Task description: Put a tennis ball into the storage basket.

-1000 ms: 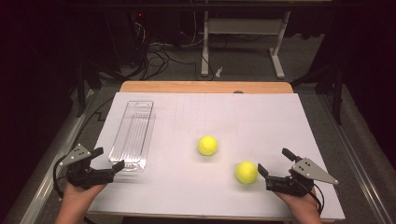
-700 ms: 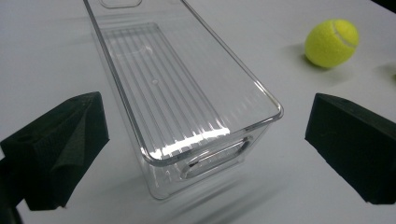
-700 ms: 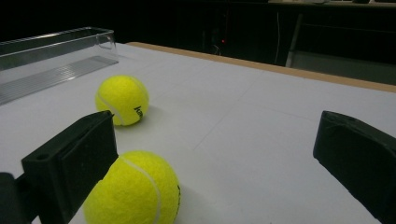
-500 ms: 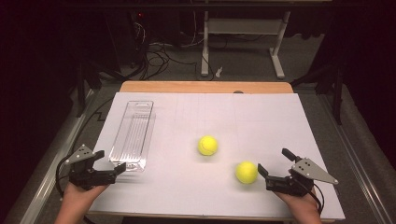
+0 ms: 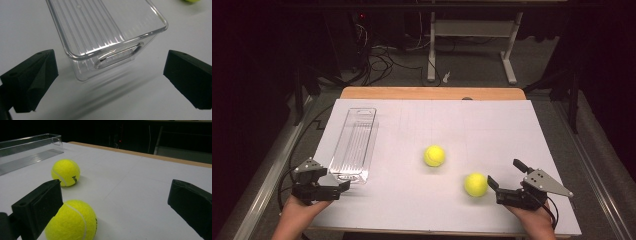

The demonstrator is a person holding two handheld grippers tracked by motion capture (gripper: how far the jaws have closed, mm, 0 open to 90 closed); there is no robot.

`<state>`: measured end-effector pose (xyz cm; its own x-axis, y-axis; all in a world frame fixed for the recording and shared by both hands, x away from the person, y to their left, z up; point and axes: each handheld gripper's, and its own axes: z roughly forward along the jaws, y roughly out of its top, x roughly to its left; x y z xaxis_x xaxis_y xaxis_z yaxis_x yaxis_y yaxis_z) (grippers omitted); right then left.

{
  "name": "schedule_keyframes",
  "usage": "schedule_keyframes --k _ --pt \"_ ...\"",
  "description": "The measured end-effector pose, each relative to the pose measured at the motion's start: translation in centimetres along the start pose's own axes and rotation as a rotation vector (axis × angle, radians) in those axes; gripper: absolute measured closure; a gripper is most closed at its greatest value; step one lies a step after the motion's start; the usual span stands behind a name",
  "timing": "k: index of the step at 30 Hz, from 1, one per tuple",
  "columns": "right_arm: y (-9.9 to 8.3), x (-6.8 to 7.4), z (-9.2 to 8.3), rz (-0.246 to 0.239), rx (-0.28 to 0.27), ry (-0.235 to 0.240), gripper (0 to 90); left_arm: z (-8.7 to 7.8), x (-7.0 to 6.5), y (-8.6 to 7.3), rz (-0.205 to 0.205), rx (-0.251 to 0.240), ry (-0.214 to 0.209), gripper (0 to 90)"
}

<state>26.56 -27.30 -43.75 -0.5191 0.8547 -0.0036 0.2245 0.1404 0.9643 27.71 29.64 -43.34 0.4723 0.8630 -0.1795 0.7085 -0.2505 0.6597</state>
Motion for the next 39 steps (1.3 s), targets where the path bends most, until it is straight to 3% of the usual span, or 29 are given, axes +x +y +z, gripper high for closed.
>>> schedule_keyframes --k 21,23,24,25,26,27,30,39 --pt "-0.1 0.2 0.2 -0.002 0.011 0.002 0.5 1.4 0.0 -0.2 -0.025 0.198 0.037 0.7" --pt "-0.2 0.2 0.1 0.005 0.015 -0.001 0.5 1.6 0.0 -0.1 -0.041 0.213 0.013 0.7" --pt "-0.2 0.2 0.1 0.005 0.015 -0.001 0.5 1.7 0.1 -0.1 -0.073 0.217 -0.021 0.7" --pt "-0.2 0.2 0.0 0.027 0.005 0.002 0.7 1.7 0.1 -0.1 -0.065 0.241 -0.01 0.7" --pt "-0.2 0.2 0.0 0.027 0.005 0.002 0.7 1.7 -0.1 0.0 -0.038 0.274 0.041 0.7" --pt "-0.2 0.3 0.2 0.011 0.008 0.01 0.7 1.6 0.0 0.0 -0.038 0.29 0.071 0.7" --pt "-0.2 0.2 0.4 0.005 0.016 0.015 0.7 1.1 0.7 0.3 -0.065 0.301 0.06 0.7" --pt "-0.1 0.3 0.4 0.007 0.009 0.02 0.7 0.7 0.8 1.1 -0.074 0.37 0.025 0.7"
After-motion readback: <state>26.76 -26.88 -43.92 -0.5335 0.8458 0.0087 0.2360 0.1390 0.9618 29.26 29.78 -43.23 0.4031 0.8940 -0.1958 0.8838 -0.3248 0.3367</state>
